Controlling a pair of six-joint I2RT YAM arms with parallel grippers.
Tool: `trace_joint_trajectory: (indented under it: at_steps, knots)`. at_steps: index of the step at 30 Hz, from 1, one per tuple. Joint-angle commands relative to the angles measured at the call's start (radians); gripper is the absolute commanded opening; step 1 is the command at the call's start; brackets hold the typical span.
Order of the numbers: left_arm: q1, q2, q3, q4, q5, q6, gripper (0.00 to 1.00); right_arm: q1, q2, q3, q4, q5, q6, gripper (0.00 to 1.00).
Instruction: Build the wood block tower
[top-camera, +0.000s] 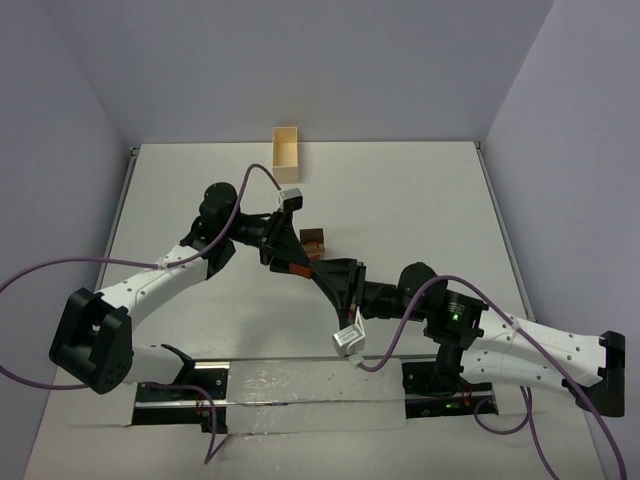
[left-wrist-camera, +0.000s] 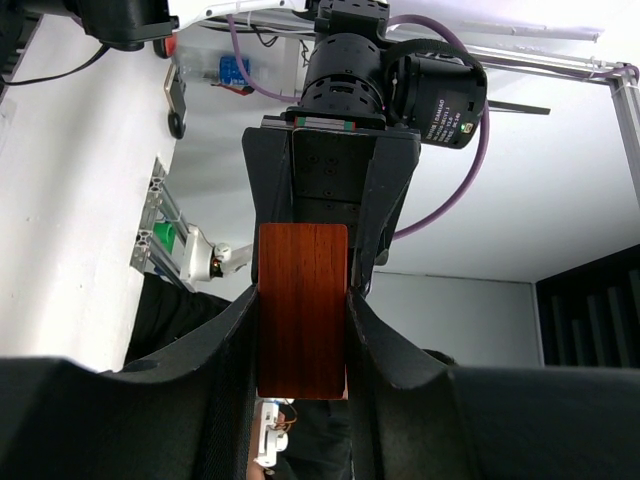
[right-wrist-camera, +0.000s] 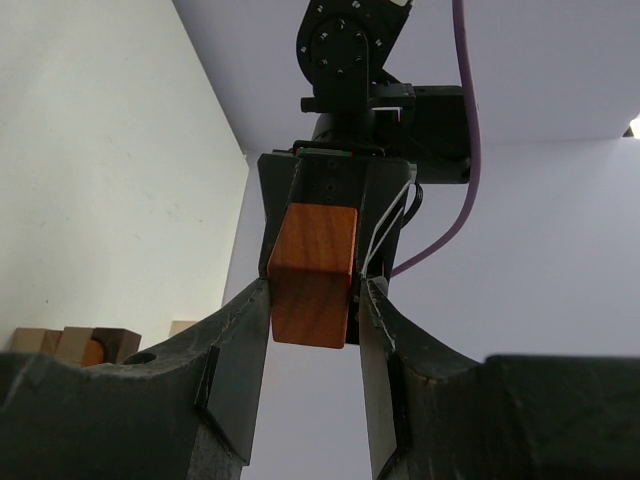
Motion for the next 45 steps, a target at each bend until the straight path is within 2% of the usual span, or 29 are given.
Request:
trace_joint_trajectory:
  at_steps: [1, 14, 25, 38, 45]
  knots:
    - [-0.002, 0.009, 0.008, 0.058, -0.017, -0.035, 0.0, 0.017, -0.002, -0.01, 0.1, -0.006, -0.036, 0.33]
    - [0.008, 0.014, 0.005, 0.041, -0.02, -0.034, 0.0, 0.017, -0.008, -0.012, 0.066, -0.028, -0.071, 0.26]
    - [0.015, 0.016, 0.0, 0.042, -0.019, -0.042, 0.0, 0.02, -0.009, -0.036, 0.107, -0.018, -0.105, 0.2]
    - [0.022, 0.011, -0.012, 0.055, -0.017, -0.049, 0.0, 0.026, -0.014, -0.05, 0.138, 0.042, -0.082, 0.01]
    - [0.023, 0.005, -0.014, 0.02, -0.014, -0.009, 0.0, 0.026, -0.016, -0.049, 0.135, 0.062, -0.074, 0.0]
